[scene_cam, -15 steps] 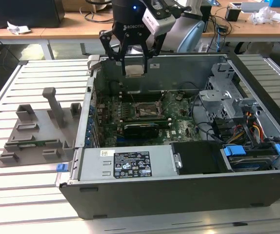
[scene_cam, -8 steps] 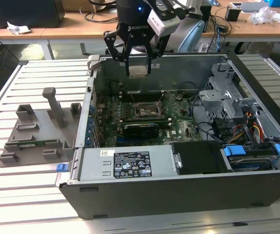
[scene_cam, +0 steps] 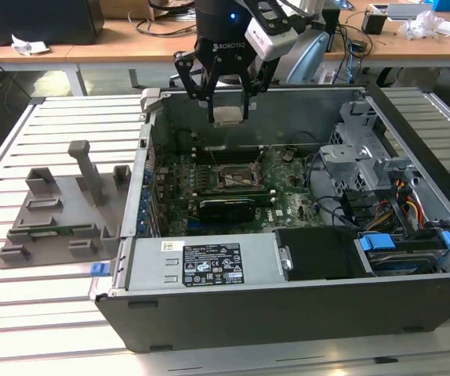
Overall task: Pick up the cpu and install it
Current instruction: 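Pick up the cpu and move it towards the insertion slot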
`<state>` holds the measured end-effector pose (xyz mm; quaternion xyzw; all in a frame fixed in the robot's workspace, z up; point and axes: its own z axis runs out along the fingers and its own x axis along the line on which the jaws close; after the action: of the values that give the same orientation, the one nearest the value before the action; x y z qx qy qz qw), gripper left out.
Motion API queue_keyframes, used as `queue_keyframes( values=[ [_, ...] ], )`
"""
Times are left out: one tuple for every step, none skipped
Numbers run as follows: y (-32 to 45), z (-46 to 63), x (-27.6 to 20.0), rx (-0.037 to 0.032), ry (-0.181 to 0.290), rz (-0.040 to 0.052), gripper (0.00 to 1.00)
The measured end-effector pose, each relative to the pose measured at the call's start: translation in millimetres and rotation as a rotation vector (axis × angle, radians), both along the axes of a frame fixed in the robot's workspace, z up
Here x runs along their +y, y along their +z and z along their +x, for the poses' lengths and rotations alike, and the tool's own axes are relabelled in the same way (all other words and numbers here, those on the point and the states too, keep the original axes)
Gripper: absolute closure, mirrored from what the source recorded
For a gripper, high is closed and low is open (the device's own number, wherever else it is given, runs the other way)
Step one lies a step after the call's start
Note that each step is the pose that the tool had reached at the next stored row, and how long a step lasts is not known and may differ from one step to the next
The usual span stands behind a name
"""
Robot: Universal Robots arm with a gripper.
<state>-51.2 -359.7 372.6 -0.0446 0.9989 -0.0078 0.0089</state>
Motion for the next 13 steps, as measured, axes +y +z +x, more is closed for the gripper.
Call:
queue_keyframes(
  values=[
    [-0.6, 2.6, 0.1, 0.0003, 0.000, -0.0001, 0.45],
    [-2.2, 7.2, 0.8, 0.0013, 0.000, -0.0004, 0.45],
    [-4.5, 9.1, 1.2, 0.0017, 0.000, -0.0001, 0.45],
    [-7.3, 9.8, 1.5, 0.0024, 0.000, -0.0003, 0.45],
    [-9.1, 10.1, 1.8, 0.0027, 0.000, -0.0004, 0.45],
    [-11.6, 10.7, 2.3, 0.0032, 0.000, -0.0004, 0.45],
    [-15.3, 12.4, 3.2, 0.0038, 0.000, -0.0002, 0.45],
    [-17.0, 13.6, 3.8, 0.0042, 0.000, -0.0003, 0.45],
    [-18.3, 14.4, 5.1, 0.0045, 0.000, -0.0003, 0.45],
    [-20.7, 15.6, 7.6, 0.0048, 0.000, -0.0002, 0.45],
    [-22.2, 16.3, 9.3, 0.0050, 0.000, -0.0002, 0.45],
    [-23.8, 16.9, 11.0, 0.0050, 0.000, -0.0001, 0.45],
    [-25.0, 17.5, 13.0, 0.0051, 0.000, -0.0012, 0.45]
  ],
)
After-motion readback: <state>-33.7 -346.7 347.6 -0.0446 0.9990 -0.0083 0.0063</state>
